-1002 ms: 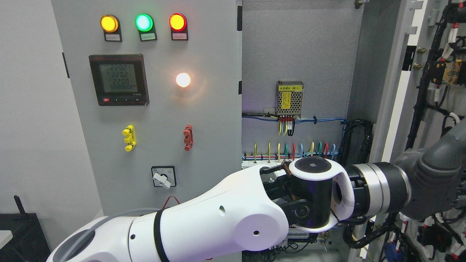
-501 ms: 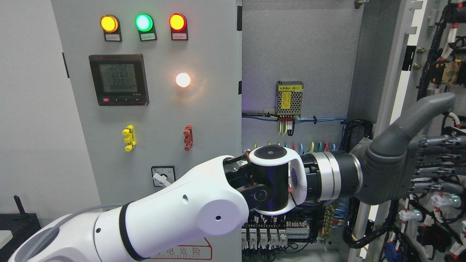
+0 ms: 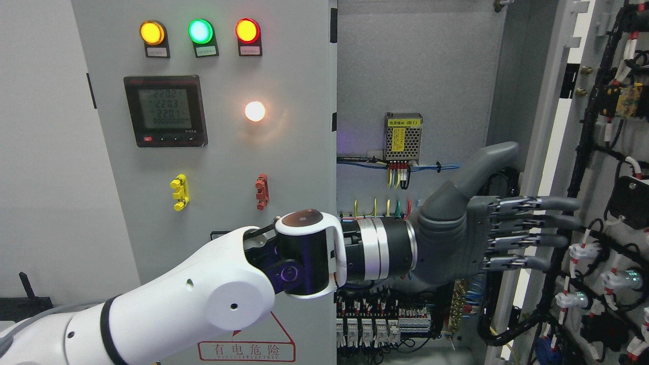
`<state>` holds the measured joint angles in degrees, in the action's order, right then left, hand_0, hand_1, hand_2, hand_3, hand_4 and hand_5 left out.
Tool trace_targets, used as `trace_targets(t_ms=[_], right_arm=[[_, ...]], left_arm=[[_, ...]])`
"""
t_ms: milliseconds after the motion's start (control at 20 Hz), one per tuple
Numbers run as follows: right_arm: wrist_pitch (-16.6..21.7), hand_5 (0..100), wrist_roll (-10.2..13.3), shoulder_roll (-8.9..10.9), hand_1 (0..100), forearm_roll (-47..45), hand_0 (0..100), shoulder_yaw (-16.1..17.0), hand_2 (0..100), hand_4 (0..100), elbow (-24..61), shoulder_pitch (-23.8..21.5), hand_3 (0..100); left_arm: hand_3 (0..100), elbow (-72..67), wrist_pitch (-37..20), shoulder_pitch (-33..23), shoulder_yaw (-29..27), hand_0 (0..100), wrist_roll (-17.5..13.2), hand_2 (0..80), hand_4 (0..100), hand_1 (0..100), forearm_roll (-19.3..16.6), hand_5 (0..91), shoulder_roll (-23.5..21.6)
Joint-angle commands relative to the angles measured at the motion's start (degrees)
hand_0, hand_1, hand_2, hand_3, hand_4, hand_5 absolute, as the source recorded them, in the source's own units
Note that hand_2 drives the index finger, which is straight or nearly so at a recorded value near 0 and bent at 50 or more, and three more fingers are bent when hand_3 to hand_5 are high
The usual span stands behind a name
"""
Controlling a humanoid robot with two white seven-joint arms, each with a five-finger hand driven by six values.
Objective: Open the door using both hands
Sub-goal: 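Withdraw the left hand from the door and lower it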
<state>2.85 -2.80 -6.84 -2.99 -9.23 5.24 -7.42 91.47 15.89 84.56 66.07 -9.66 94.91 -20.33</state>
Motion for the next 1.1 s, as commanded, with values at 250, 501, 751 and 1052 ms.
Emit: trace_targets(t_ms=[250, 501, 751, 1052], right_arm=[[0.05, 0, 0.08, -0.02, 0, 0.0, 11, 0.0, 0, 0, -0.05, -0.05, 0], [-0.03, 0, -0.01, 0.07, 0, 0.0, 11, 0.0, 0, 0, -0.05, 0.04, 0], [-0.03, 0, -0.01, 0.07, 0, 0.0, 11, 0.0, 0, 0, -0.05, -0.05, 0], [0.05, 0, -0.01, 0.07, 0, 0.0, 11, 0.0, 0, 0, -0.05, 0.04, 0]], left_arm=[[0, 14.87, -0.07, -15.04, -4.9, 0, -5.28, 0.0, 3, 0, -3.5, 0.0, -30.54], [0, 14.87, -0.07, -19.43, -5.95, 0, -9.41, 0.0, 3, 0, -3.67, 0.0, -37.23], [0, 14.7, -0.24, -26.71, -10.51, 0, -14.15, 0.0, 3, 0, -7.18, 0.0, -43.65], [0, 14.61, -0.77, -45.86, -23.86, 0, -16.71, 0.0, 3, 0, -15.7, 0.0, -48.04]])
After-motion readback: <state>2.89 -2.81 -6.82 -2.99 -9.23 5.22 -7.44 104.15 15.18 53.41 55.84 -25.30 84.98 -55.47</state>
